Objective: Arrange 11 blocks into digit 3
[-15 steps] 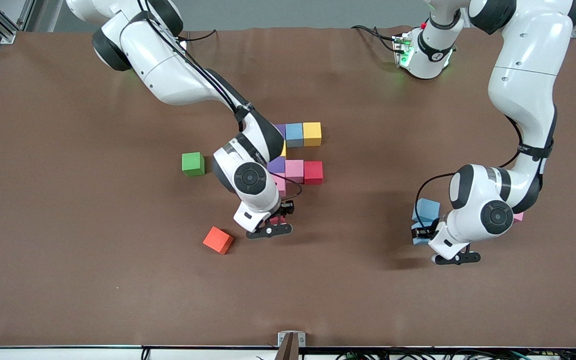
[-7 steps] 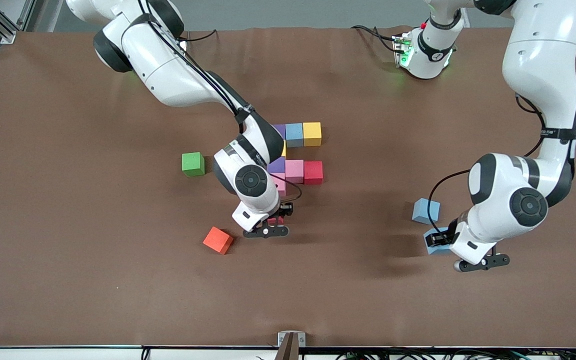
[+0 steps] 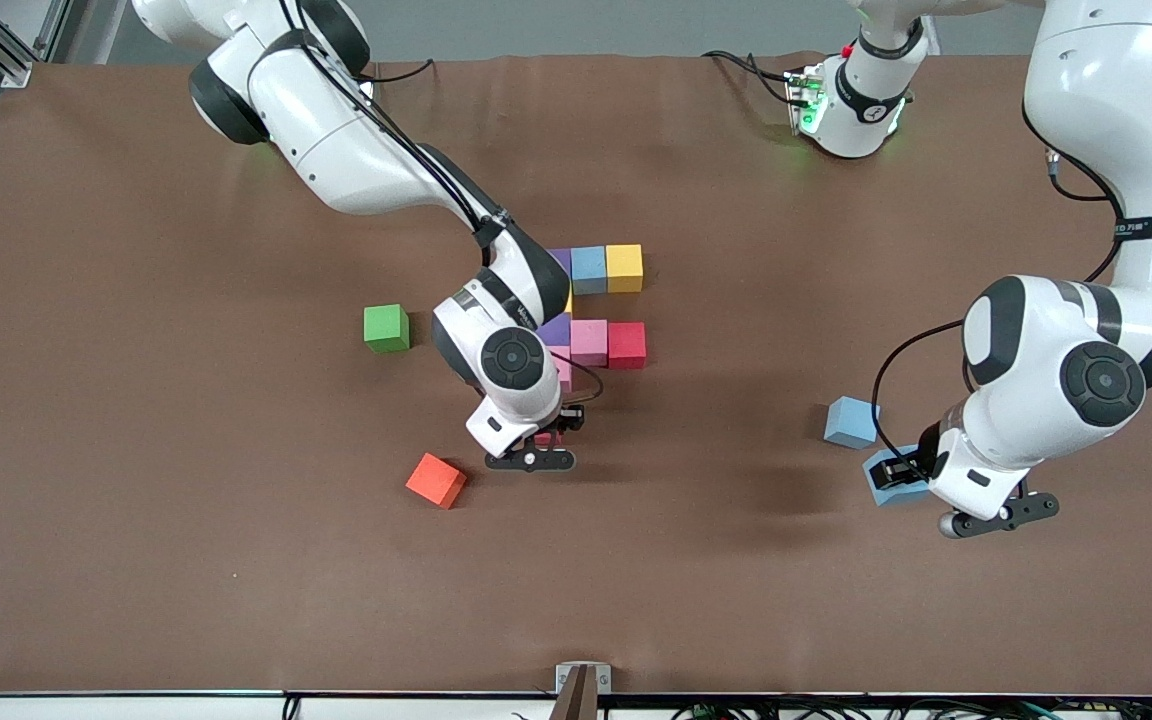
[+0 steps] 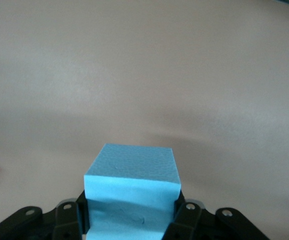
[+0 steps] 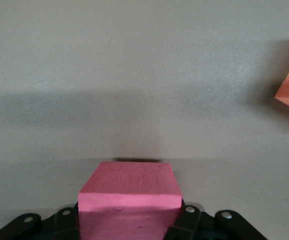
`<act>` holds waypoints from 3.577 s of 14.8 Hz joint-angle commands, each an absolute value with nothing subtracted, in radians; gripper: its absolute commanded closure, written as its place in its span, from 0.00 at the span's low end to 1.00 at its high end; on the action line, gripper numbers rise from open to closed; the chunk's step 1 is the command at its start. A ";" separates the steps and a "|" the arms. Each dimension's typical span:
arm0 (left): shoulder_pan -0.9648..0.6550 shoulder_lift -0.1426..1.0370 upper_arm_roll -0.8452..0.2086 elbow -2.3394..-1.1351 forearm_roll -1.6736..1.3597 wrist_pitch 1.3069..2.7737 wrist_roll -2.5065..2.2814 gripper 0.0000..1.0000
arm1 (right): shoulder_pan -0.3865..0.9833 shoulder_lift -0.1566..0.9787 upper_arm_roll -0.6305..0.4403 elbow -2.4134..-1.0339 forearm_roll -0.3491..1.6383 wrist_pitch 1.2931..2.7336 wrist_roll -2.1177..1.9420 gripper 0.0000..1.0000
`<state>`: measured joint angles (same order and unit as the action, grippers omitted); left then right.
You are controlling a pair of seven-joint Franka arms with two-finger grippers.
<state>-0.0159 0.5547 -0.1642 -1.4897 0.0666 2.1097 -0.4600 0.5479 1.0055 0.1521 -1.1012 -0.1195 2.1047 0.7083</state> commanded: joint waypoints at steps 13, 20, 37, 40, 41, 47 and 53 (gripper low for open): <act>-0.034 0.506 -0.158 -1.370 0.060 1.859 -0.534 0.99 | 0.561 0.914 0.150 -1.273 -0.141 2.180 0.765 1.00; -0.058 0.520 -0.163 -1.371 0.066 1.862 -0.609 0.99 | 0.571 0.917 0.152 -1.273 -0.141 2.191 0.791 1.00; -0.060 0.529 -0.164 -1.376 0.071 1.867 -0.615 0.98 | 0.574 0.917 0.152 -1.273 -0.143 2.183 0.793 1.00; -0.072 0.529 -0.164 -1.376 0.103 1.868 -0.617 0.98 | 0.571 0.916 0.150 -1.273 -0.143 2.181 0.787 1.00; -0.072 0.528 -0.164 -1.376 0.100 1.867 -0.617 0.98 | 0.571 0.917 0.150 -1.273 -0.143 2.183 0.785 1.00; -0.077 0.514 -0.166 -1.374 0.090 1.867 -0.630 0.98 | 0.569 0.916 0.152 -1.275 -0.144 2.181 0.784 1.00; -0.084 0.518 -0.166 -1.376 0.097 1.867 -0.655 0.98 | 0.565 0.916 0.150 -1.272 -0.143 2.180 0.782 0.07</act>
